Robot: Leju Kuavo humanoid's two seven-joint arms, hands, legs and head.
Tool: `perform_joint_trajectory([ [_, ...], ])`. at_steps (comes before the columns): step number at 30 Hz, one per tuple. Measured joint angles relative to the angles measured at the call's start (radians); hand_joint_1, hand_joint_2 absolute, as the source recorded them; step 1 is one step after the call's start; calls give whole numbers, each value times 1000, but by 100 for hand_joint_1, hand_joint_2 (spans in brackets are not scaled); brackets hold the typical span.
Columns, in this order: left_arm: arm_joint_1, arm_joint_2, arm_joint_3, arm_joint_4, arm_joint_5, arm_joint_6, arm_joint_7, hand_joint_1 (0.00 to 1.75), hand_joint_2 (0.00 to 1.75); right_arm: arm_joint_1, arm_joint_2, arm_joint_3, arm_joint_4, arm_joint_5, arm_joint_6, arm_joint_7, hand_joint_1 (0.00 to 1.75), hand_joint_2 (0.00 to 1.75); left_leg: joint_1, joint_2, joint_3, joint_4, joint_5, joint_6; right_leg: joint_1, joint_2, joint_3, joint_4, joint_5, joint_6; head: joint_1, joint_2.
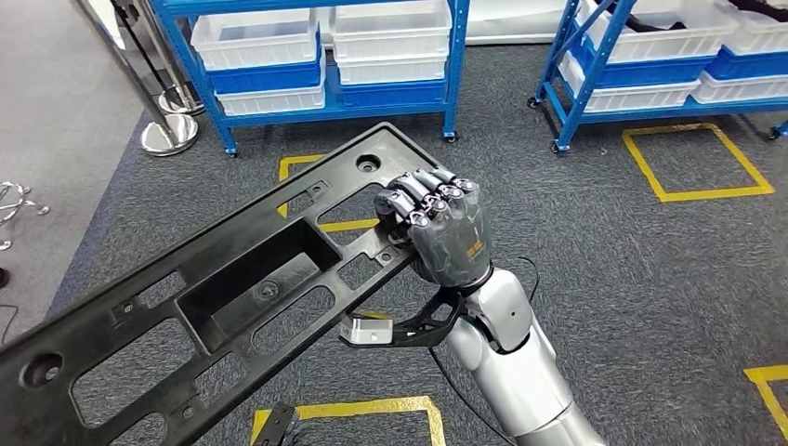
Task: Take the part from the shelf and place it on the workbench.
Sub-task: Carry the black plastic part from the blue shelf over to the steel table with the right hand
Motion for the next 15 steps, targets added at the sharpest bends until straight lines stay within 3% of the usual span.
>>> perform_joint_trajectory([
  [1,1,1,0,0,0,0,1,0,175,3,-1,0,-1,-1,0,0,175,175,0,-2,6,-12,18,4,1,12,0,1,1,-1,0,0],
  [2,0,1,0,0,0,1,1,0,175,5,-2,0,-3,-2,0,0,175,175,-1,-7,30,-61,51,9,2,24,0,2,1,-1,0,0],
  [4,-1,3,0,0,0,1,2,0,175,6,-2,0,-10,-3,0,-1,175,175,-1,-48,95,-195,115,24,2,46,-2,5,2,1,0,0],
  [6,-1,6,0,0,0,2,2,0,175,6,-3,0,-14,-4,0,-1,175,175,-4,-84,131,-272,135,33,-4,65,-10,6,7,11,0,0],
  [8,-2,7,-1,0,-1,1,3,0,175,7,-3,0,-16,-4,0,-1,175,175,-7,-76,136,-288,137,37,-10,86,-17,1,16,26,-1,0],
  [9,-2,7,-1,0,-1,2,3,0,175,8,-4,0,-18,-4,0,-1,175,175,-5,-64,140,-296,142,39,-9,84,-19,1,16,32,0,0],
  [11,-5,6,-2,0,-1,2,3,0,175,8,-6,0,-23,-4,0,-2,175,175,-1,-38,150,-317,152,46,-3,45,-36,40,-11,41,1,0],
  [13,-4,6,-2,0,-1,2,3,0,175,7,-8,0,-25,-5,0,-2,175,175,-2,-14,152,-324,155,51,-3,-5,-87,149,-72,47,2,0],
  [15,-2,8,-2,0,-1,2,3,0,175,11,-10,0,-25,-5,0,-2,175,175,-3,13,148,-320,154,52,-10,-21,-133,243,-105,53,1,0],
])
